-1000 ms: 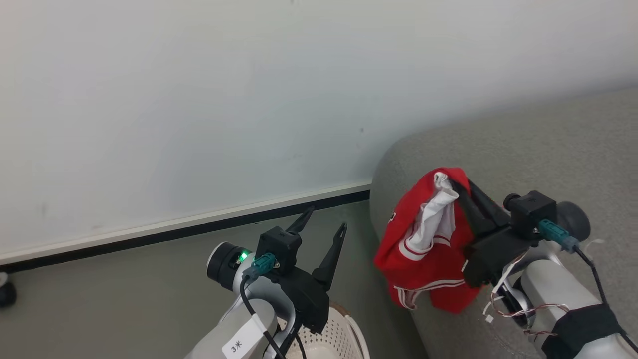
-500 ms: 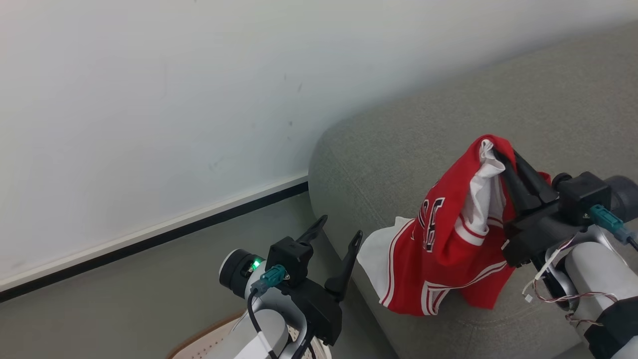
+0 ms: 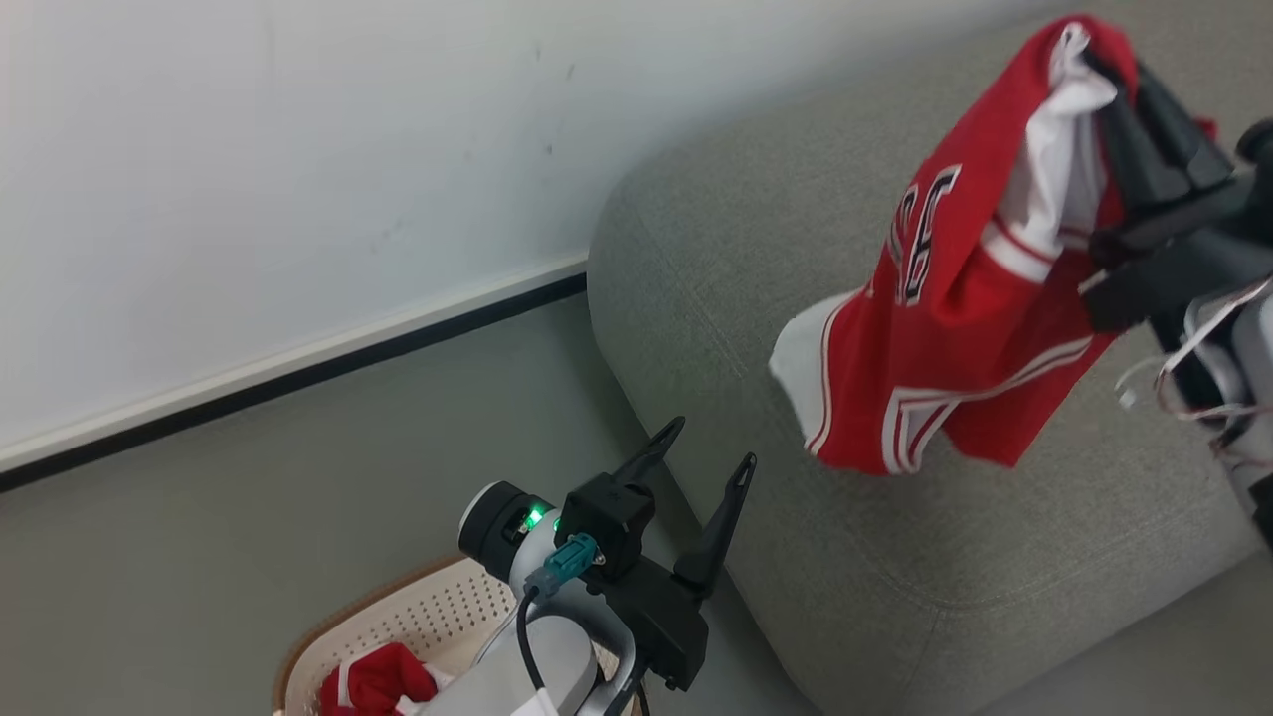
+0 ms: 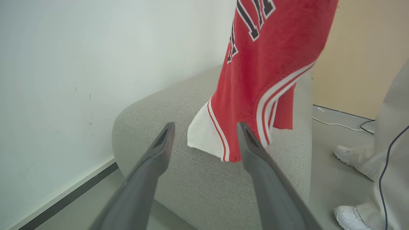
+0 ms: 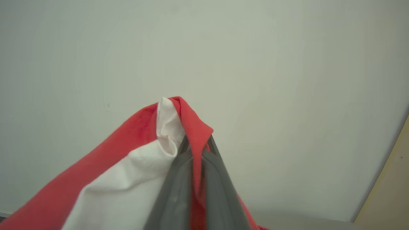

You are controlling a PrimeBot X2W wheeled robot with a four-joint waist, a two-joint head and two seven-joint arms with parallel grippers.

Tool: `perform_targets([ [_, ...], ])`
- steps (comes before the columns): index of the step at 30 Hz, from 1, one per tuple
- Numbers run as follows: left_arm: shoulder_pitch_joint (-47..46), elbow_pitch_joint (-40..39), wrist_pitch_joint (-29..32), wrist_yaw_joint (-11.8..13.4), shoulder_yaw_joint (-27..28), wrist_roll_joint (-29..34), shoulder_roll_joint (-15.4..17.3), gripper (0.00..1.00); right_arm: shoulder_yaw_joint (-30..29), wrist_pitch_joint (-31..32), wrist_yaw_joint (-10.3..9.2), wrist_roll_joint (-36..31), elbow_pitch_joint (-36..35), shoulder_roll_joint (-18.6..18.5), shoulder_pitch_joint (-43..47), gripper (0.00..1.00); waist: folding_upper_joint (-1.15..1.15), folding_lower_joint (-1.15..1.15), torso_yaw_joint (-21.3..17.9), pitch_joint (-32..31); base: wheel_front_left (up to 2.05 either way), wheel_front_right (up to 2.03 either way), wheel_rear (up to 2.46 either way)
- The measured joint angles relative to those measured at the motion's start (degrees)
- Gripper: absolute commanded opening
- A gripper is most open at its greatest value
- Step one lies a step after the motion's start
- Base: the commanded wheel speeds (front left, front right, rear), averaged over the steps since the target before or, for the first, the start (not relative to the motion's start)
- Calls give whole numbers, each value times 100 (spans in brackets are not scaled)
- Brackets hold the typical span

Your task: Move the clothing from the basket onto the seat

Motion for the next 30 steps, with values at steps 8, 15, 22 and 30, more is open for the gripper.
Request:
perform_targets([
  [8, -181, -443, 0, 43, 5, 222, 208, 100, -459, 271, 71, 179, 577, -233, -1376, 0, 0, 0, 164, 604, 0, 0, 0],
  [15, -445, -802, -2, 45, -26, 489, 358, 100, -795, 435, 70, 214, 1184, -614, -2241, 0, 0, 1, 359, 1080, 0, 0, 0],
  [22, -797, -1173, 12, 65, -101, 771, 434, 100, -988, 506, -7, 207, 1771, -894, -2732, 0, 0, 1, 619, 1653, 0, 0, 0],
  [30, -1133, -1482, 172, 93, -98, 938, 572, 100, -1006, 394, -89, 275, 2257, -560, -2737, 0, 1, 1, 823, 2347, 0, 0, 0],
])
